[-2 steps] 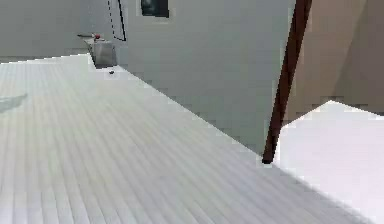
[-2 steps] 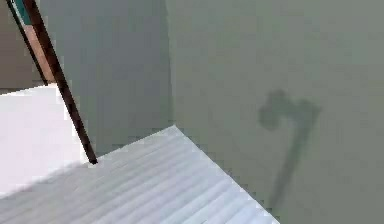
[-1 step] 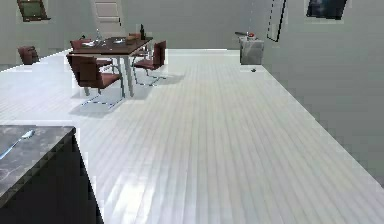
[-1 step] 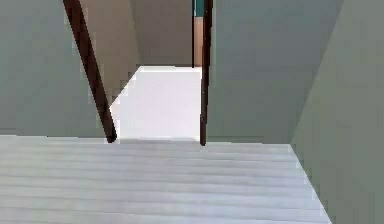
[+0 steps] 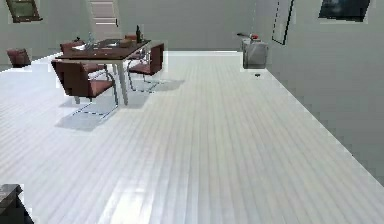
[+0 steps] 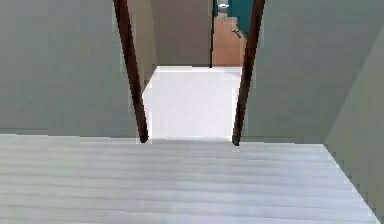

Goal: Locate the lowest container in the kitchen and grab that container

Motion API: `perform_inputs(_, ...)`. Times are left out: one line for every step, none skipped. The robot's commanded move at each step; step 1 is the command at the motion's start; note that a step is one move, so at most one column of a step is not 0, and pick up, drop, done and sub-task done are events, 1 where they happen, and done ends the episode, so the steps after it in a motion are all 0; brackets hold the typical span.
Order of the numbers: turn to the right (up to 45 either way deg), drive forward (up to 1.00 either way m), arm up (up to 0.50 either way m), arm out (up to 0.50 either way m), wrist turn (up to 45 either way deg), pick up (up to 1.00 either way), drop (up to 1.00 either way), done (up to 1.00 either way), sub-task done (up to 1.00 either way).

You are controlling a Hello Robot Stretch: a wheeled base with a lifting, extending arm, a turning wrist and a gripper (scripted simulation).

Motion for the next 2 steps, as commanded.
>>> perform_inputs(-45.0,0.00,0.00,0.00,0.0,0.00,0.00,0.00,0.00)
perform_inputs(-45.0,0.00,0.00,0.00,0.0,0.00,0.00,0.00,0.00)
